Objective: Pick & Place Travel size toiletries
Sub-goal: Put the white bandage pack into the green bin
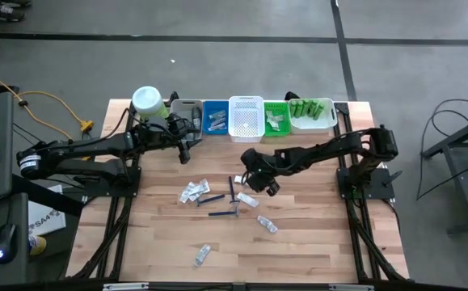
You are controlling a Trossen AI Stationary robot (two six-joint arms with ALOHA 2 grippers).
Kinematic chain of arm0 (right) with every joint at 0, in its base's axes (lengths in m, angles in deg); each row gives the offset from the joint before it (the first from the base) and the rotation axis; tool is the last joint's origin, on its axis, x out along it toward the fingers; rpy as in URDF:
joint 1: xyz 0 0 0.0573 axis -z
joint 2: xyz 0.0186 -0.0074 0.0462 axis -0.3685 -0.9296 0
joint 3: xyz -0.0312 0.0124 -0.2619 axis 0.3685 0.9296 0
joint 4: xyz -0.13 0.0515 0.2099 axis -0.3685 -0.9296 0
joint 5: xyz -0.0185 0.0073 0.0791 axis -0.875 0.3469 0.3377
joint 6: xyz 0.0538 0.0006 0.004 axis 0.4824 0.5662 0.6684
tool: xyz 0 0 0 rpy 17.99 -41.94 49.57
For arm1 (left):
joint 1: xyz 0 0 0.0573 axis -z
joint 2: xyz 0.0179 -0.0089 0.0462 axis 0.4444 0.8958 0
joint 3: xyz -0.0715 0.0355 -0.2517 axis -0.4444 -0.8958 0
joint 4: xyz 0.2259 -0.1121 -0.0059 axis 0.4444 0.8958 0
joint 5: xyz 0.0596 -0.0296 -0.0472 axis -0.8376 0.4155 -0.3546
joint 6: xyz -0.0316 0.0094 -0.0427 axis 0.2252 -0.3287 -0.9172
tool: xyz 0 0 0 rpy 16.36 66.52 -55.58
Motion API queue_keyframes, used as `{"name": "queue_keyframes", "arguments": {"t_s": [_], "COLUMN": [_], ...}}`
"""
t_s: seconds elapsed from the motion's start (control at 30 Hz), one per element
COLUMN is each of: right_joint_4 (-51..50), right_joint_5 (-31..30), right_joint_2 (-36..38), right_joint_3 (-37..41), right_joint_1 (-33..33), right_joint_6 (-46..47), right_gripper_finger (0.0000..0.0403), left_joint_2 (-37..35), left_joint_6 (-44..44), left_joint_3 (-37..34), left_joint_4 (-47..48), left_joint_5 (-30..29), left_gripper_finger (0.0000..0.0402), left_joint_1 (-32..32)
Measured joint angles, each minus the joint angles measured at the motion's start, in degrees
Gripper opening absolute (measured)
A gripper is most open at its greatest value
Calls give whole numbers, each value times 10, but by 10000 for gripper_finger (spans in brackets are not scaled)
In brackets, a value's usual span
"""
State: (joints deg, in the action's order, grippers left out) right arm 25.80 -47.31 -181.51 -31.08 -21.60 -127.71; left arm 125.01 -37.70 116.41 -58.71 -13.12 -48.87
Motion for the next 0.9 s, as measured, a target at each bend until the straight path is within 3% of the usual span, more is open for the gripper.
{"name": "queue_keyframes", "arguments": {"t_s": [0.37,0.9], "right_joint_4": [-72,-144], "right_joint_5": [16,63], "right_joint_2": [-11,-104], "right_joint_3": [-24,-107], "right_joint_1": [5,9], "right_joint_6": [-60,-83], "right_gripper_finger": [183,183], "left_joint_2": [0,0], "left_joint_6": [0,2], "left_joint_3": [0,0], "left_joint_4": [0,0], "left_joint_5": [-2,-2], "left_gripper_finger": [184,184], "left_joint_1": [0,0]}}
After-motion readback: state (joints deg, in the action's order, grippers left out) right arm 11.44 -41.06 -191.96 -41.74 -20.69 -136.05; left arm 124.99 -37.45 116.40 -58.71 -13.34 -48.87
